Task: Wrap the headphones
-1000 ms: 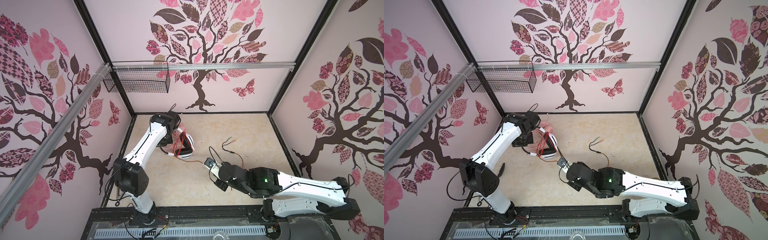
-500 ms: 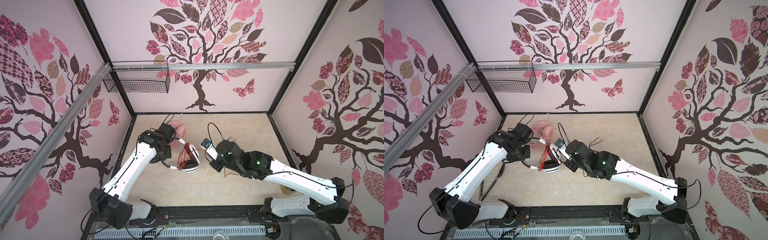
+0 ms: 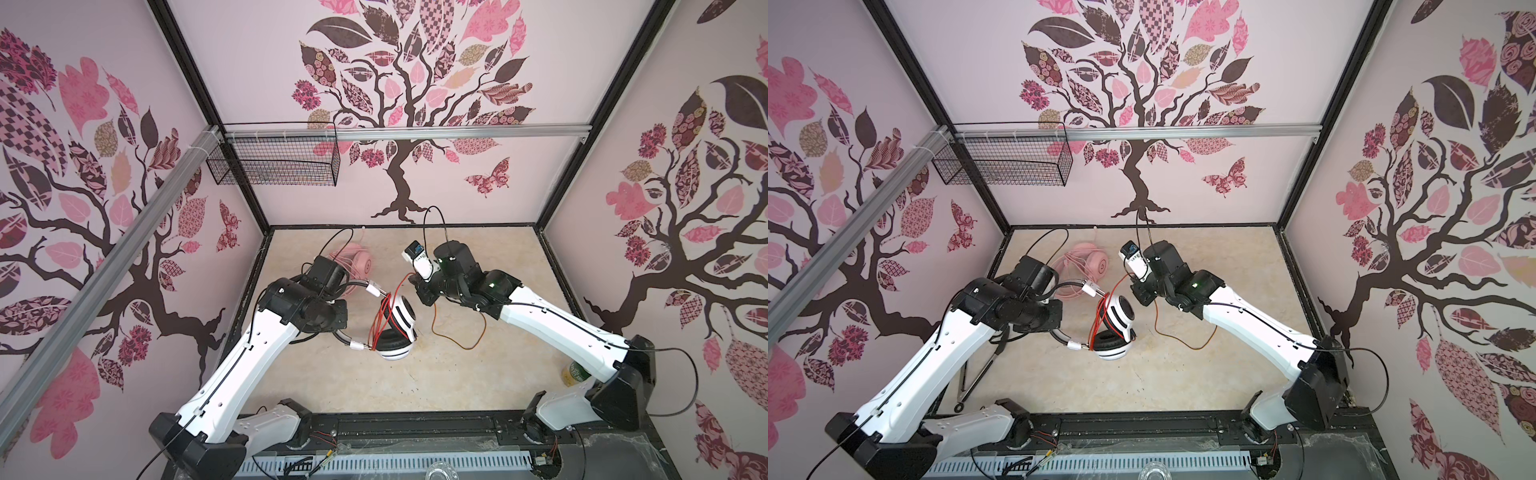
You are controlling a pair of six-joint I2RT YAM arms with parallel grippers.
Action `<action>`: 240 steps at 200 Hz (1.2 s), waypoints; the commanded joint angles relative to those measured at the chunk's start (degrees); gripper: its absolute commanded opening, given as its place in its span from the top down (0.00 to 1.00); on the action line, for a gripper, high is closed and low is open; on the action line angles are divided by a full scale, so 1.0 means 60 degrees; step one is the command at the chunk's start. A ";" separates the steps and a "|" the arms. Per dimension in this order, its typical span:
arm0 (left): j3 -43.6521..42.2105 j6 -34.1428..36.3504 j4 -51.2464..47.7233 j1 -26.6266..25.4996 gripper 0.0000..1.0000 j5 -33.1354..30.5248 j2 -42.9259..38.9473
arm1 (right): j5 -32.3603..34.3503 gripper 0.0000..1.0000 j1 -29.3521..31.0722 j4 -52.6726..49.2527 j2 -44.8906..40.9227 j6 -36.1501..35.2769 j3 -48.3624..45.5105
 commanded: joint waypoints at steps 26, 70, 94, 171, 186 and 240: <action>0.0403 0.0002 0.0404 -0.0556 1.00 0.0874 -0.0153 | -0.1659 1.00 -0.0588 0.1307 0.0435 0.0737 -0.0386; 0.0693 0.0517 0.0620 -0.0568 1.00 0.2665 -0.0325 | -0.2858 0.85 -0.1160 0.2498 0.0468 0.1442 -0.1650; 0.1244 0.0300 0.0552 -0.0563 1.00 0.2609 -0.0339 | -0.3412 0.56 -0.1162 0.3201 0.0399 0.1811 -0.2577; 0.4322 -0.0271 -0.0043 -0.0556 1.00 0.2034 0.0944 | -0.4096 0.44 -0.1162 0.6285 0.0419 0.2526 -0.5212; 0.4967 -0.0326 -0.0186 -0.0538 1.00 0.1886 0.1187 | -0.3942 0.44 -0.1170 0.6555 0.0463 0.2301 -0.5453; 0.6610 -0.0676 -0.0376 0.0807 1.00 0.2450 0.1817 | -0.4279 0.47 -0.1168 0.7664 0.0284 0.2264 -0.6515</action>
